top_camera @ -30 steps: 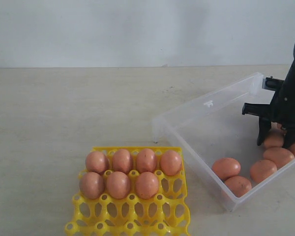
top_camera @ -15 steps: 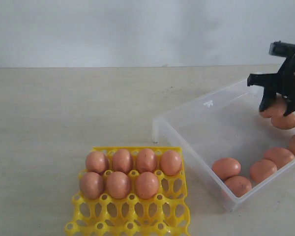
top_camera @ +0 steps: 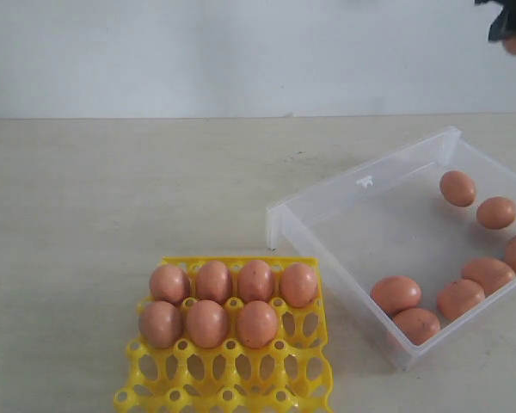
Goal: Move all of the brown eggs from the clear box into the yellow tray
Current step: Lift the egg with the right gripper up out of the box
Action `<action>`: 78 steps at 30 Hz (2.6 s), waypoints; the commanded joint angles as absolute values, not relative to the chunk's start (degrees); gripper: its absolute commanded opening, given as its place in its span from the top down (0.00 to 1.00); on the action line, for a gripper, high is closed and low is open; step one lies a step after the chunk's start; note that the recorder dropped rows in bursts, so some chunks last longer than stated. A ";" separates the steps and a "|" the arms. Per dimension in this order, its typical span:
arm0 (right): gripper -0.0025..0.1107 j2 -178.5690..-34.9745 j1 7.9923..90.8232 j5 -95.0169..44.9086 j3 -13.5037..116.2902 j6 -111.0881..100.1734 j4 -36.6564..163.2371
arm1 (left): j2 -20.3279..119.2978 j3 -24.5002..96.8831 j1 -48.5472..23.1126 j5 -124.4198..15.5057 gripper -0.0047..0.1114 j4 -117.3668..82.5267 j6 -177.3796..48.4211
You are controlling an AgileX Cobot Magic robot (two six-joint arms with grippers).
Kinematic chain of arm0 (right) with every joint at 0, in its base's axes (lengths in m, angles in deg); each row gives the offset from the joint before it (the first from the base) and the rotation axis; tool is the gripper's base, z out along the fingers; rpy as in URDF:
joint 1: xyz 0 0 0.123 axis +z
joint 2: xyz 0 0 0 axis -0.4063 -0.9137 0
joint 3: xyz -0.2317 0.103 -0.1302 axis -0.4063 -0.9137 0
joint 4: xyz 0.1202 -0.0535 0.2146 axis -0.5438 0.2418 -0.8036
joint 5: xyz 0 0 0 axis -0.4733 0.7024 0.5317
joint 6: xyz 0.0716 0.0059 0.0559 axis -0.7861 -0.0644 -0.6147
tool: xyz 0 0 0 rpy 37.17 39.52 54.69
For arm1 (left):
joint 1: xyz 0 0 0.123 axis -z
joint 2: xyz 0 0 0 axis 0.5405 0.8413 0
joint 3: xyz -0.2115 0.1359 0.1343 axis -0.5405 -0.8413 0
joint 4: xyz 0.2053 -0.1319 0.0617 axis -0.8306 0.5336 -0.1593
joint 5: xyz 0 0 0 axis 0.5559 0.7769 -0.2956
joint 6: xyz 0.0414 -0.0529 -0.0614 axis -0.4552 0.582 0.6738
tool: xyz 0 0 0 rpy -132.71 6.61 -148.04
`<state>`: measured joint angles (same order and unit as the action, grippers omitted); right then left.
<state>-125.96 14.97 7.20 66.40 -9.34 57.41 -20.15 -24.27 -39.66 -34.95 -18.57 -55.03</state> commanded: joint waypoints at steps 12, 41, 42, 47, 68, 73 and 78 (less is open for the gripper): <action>0.98 -107.58 35.95 -18.48 66.53 13.70 57.60 | -20.33 -24.50 -39.47 -35.13 0.92 -18.57 -55.28; 0.98 -107.69 51.75 -17.00 34.99 24.27 65.88 | -20.33 -24.50 -39.47 -35.13 0.92 -18.57 -55.28; 0.98 -107.69 49.88 -18.28 34.99 16.95 66.61 | -20.33 -24.50 -39.47 -35.13 0.92 -18.57 -55.28; 0.98 -107.69 45.69 -15.13 34.99 17.75 76.58 | -20.33 -24.50 -39.47 -35.13 0.92 -18.57 -55.28; 0.98 -107.69 33.61 -25.59 38.24 -107.32 163.24 | -20.33 -24.50 -39.47 -35.13 0.92 -18.57 -55.28; 0.98 -107.69 33.62 -41.65 38.24 -106.54 160.73 | -20.33 -24.50 -39.47 -35.13 0.92 -18.57 -55.28; 0.98 -107.69 33.62 -65.00 38.24 -90.28 157.52 | -20.33 -24.50 -39.47 -35.13 0.92 -18.57 -55.28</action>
<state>-108.14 33.83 -52.68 37.74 -98.40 158.05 -20.15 -24.27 -39.66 -34.95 -18.57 -55.03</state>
